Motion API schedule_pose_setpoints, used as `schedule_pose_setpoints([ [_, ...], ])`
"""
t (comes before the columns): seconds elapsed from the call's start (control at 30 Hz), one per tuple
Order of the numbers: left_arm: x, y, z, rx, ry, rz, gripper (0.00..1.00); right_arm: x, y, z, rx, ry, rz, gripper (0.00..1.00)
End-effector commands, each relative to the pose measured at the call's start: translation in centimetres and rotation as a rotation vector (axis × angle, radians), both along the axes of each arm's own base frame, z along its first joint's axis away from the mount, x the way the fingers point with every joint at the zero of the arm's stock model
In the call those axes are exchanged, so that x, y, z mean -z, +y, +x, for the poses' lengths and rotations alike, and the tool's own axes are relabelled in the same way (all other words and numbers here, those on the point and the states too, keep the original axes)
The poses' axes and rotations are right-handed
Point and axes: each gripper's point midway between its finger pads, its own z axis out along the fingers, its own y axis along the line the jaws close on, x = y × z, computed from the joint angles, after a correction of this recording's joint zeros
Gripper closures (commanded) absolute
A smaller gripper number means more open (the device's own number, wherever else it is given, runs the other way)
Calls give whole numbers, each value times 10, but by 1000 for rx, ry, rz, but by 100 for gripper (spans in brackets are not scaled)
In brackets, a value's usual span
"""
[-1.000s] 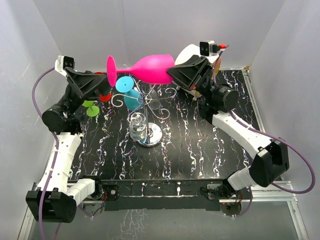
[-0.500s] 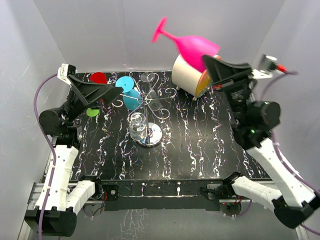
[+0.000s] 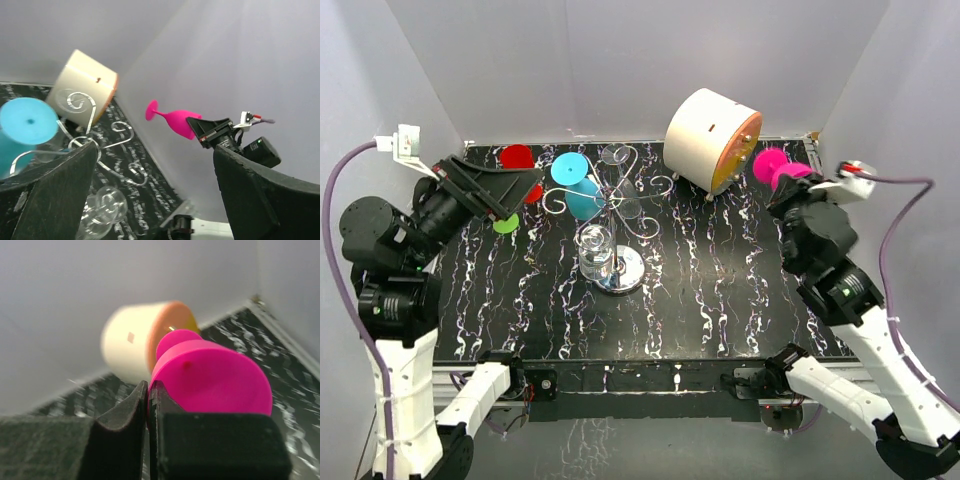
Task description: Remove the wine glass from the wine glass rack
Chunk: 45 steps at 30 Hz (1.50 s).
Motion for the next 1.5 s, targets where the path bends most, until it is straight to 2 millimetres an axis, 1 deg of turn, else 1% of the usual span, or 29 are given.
schedule_pose_setpoints([
  [0.0, 51, 27, 12, -183, 96, 224, 1, 65, -22, -9, 86, 372, -307, 100],
  [0.03, 53, 29, 13, -193, 99, 234, 1, 75, -20, -7, 83, 424, -326, 100],
  [0.07, 55, 30, 14, -200, 103, 242, 1, 86, -14, 0, 68, 476, -350, 100],
  [0.13, 57, 32, 15, -210, 111, 253, 1, 101, 1, 12, 20, 553, -387, 100],
  [0.23, 60, 36, 15, -231, 131, 260, 1, 115, 21, 33, -43, 627, -392, 100],
  [0.3, 59, 37, 11, -241, 132, 258, 1, 124, 30, 49, -88, 659, -379, 100],
  [0.37, 60, 39, 9, -250, 137, 255, 1, 132, 32, 66, -133, 687, -336, 100],
  [0.4, 61, 39, 8, -252, 139, 254, 1, 138, 29, 75, -165, 703, -296, 100],
  [0.47, 62, 41, 5, -261, 146, 254, 1, 148, 12, 91, -170, 724, -230, 100],
  [0.57, 66, 42, 3, -269, 155, 256, 1, 162, -17, 110, -94, 740, -193, 100],
  [0.63, 67, 43, 3, -273, 161, 255, 1, 170, -28, 121, -62, 756, -185, 100],
  [0.73, 66, 41, 2, -266, 159, 253, 1, 182, -34, 136, -61, 796, -166, 100],
  [0.83, 65, 39, 2, -258, 164, 254, 1, 199, -43, 150, -51, 853, -151, 100],
  [1.0, 69, 40, 0, -259, 173, 255, 1, 212, -50, 166, -65, 903, -105, 100],
  [1.17, 72, 40, 1, -260, 186, 258, 1, 232, -47, 166, -86, 964, -100, 100],
  [1.27, 74, 40, 2, -261, 193, 260, 1, 237, -48, 163, -84, 972, -107, 100],
  [1.3, 75, 40, 2, -258, 195, 260, 1, 237, -49, 163, -82, 972, -112, 96],
  [1.37, 76, 39, 3, -253, 201, 260, 1, 231, -50, 164, -81, 965, -121, 77],
  [1.4, 77, 39, 3, -251, 203, 260, 1, 225, -50, 164, -80, 955, -123, 67],
  [1.47, 79, 39, 4, -252, 211, 262, 1, 210, -50, 161, -82, 925, -120, 59],
])
